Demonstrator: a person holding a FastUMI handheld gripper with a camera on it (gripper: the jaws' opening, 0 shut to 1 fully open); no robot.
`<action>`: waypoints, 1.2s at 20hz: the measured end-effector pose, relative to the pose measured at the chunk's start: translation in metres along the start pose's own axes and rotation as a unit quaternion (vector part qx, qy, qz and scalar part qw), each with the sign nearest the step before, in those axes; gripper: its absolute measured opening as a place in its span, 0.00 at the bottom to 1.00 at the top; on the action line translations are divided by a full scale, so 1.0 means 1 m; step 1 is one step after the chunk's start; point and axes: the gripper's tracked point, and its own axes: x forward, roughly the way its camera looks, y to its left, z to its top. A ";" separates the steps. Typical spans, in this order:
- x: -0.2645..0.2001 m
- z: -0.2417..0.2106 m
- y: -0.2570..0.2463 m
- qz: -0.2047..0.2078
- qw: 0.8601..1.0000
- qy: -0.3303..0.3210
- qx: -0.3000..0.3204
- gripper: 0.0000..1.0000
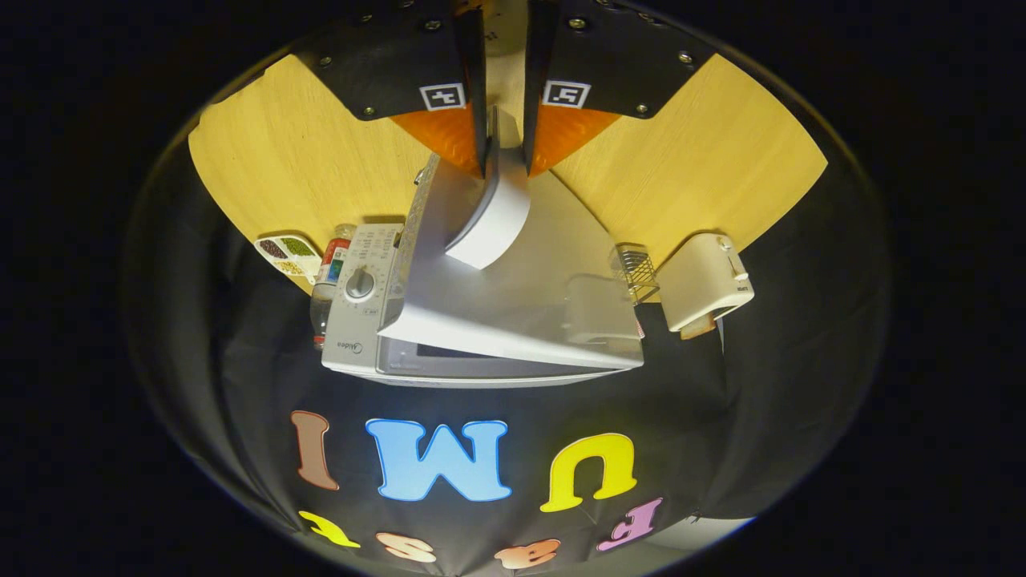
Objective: Open the microwave, put the food inside, and close the microwave door.
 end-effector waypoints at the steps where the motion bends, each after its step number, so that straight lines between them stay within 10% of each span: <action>1: -0.004 -0.004 0.008 0.001 1.000 0.001 0.005 0.21; 12: -0.032 -0.045 0.099 0.022 1.000 0.012 0.009 0.21; 24: -0.062 -0.063 0.199 0.134 0.988 0.014 -0.074 0.21</action>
